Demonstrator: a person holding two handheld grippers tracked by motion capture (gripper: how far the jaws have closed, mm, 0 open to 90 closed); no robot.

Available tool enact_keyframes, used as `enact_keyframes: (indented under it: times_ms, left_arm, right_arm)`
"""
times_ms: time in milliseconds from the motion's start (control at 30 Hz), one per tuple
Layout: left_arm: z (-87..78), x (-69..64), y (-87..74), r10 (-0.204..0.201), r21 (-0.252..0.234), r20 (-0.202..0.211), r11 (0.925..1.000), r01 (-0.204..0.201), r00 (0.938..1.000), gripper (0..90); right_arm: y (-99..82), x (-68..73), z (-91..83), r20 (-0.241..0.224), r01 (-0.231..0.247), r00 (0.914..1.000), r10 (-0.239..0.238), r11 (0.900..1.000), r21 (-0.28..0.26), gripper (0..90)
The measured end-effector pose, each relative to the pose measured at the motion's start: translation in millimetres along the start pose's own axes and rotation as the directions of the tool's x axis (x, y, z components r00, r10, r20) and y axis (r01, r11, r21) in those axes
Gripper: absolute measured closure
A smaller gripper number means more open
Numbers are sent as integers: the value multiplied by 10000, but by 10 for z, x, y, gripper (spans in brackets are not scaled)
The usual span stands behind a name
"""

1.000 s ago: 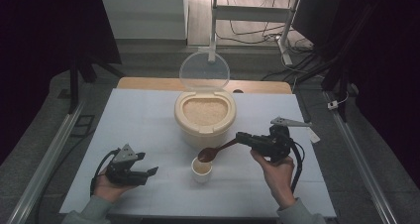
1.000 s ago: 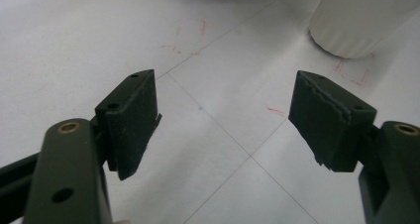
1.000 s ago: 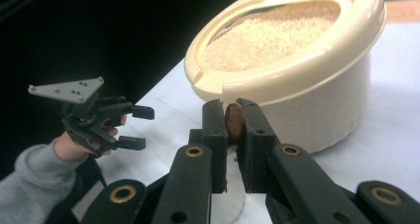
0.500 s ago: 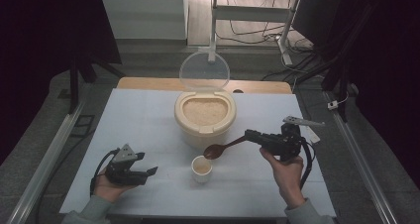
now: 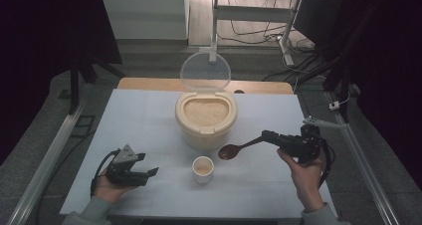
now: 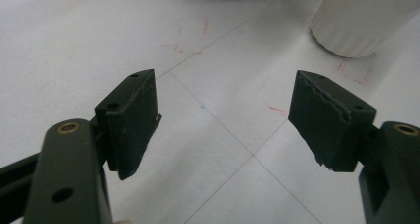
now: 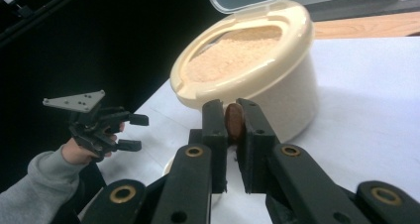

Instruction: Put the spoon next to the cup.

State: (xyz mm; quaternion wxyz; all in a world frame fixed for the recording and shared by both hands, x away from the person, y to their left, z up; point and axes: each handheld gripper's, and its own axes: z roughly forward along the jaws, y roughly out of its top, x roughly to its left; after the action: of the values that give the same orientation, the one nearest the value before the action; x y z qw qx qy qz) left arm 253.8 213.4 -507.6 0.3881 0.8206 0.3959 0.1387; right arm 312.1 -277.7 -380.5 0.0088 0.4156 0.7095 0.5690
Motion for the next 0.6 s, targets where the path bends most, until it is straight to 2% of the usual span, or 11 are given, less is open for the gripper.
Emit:
enact_keyframes:
  times_ms: [233, 367, 600]
  left_arm:
    - [9, 7, 5, 22, 36, -2, 10000, -22, 10000, 264]
    - [4, 3, 5, 16, 19, -3, 10000, -16, 10000, 264]
    - [4, 6, 4, 31, 38, 2, 10000, -31, 10000, 264]
  right_arm:
    - [-25, -77, -102, 161, -67, 9999, 62, 9995, 324, 828]
    - [-68, -110, -83, 151, -169, 9998, 161, 9981, 586, 829]
    - [-100, -123, -25, 76, -85, 9999, 77, 9941, 1077, 829]
